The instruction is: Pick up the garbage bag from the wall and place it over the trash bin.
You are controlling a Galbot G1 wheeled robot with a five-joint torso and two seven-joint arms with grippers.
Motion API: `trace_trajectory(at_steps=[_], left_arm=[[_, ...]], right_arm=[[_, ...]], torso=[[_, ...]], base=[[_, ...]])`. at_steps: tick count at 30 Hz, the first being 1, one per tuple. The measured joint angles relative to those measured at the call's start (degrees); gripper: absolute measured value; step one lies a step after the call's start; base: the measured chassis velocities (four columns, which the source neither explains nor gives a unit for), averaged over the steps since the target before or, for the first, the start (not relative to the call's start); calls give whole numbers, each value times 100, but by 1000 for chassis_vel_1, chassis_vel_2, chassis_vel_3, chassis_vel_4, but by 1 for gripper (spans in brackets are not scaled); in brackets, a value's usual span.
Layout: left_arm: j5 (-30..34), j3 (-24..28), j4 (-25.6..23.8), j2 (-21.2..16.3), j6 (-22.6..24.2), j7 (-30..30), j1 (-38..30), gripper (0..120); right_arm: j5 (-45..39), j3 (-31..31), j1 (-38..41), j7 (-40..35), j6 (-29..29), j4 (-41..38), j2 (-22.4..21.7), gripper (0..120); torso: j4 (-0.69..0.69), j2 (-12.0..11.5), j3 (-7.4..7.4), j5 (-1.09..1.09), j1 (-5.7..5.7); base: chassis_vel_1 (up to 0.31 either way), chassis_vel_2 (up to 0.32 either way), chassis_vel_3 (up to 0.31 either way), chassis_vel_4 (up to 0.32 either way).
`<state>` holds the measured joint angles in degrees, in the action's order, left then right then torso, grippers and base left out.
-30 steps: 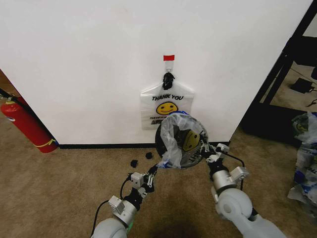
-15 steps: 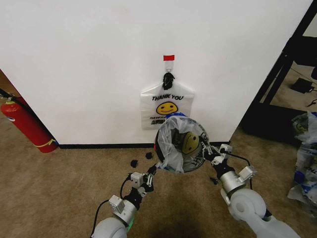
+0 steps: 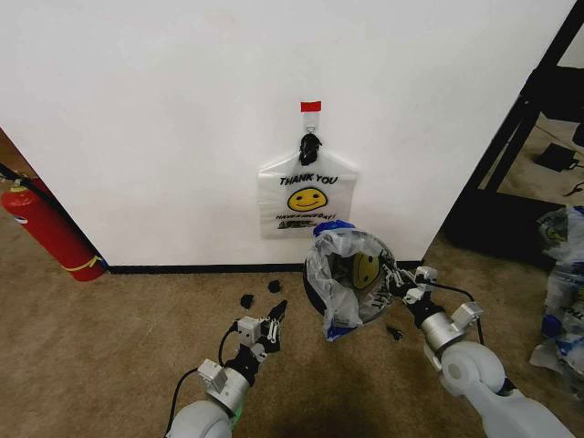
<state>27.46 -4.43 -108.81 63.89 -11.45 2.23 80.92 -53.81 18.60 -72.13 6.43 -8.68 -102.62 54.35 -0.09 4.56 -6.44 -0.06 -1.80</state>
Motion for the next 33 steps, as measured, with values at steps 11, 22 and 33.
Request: trace_trajectory(at_steps=[11, 22, 33], left_arm=[[-951, 288, -195, 104, -133, 128, 144, 36], [-1005, 437, -208, 216, -135, 158, 129, 75], [-1031, 492, -64, 286, -131, 114, 48, 69]], right_arm=[[327, -285, 138, -292, -450, 113, 275, 1], [562, -412, 177, -290, -543, 118, 350, 1], [580, -431, 162, -296, -552, 75, 378, 1]], torso=[[0, 0, 0, 1, 0], [0, 0, 0, 1, 0], [1, 0, 0, 3, 0]], base=[[0, 0, 0, 0], [0, 0, 0, 0], [0, 0, 0, 0]])
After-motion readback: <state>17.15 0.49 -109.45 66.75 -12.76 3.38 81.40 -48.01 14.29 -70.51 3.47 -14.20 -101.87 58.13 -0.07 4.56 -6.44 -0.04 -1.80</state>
